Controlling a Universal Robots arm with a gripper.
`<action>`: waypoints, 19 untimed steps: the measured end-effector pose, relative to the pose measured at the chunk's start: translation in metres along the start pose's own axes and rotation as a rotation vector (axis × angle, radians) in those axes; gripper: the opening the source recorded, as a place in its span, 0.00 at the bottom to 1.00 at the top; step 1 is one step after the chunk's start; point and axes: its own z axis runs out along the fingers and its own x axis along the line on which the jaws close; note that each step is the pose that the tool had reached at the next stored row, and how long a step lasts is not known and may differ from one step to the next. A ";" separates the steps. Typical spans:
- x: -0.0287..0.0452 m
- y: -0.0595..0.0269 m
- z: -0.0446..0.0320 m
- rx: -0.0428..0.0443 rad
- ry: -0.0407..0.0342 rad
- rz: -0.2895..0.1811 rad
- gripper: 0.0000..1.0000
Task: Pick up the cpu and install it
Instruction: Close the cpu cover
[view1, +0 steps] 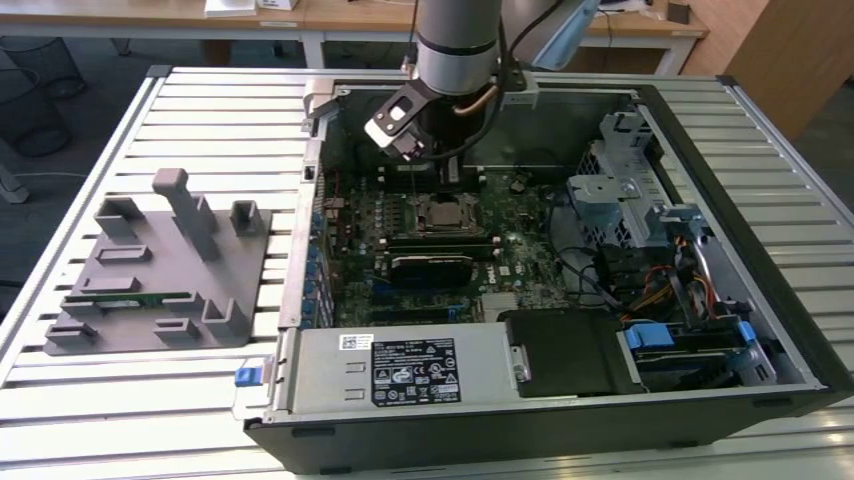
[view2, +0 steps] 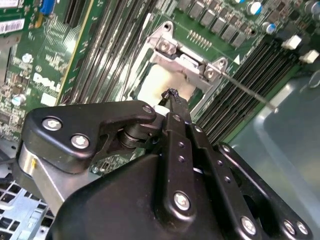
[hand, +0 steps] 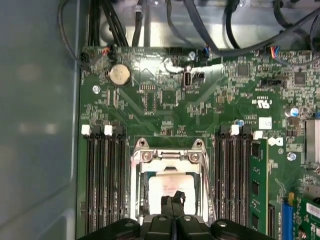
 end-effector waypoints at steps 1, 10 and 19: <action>0.0000 -0.0015 0.0013 0.0000 0.0000 0.000 0.11; 0.0000 -0.0128 0.0097 -0.0001 0.0001 0.000 0.11; 0.0000 -0.0170 0.0191 0.0000 0.0000 0.000 0.11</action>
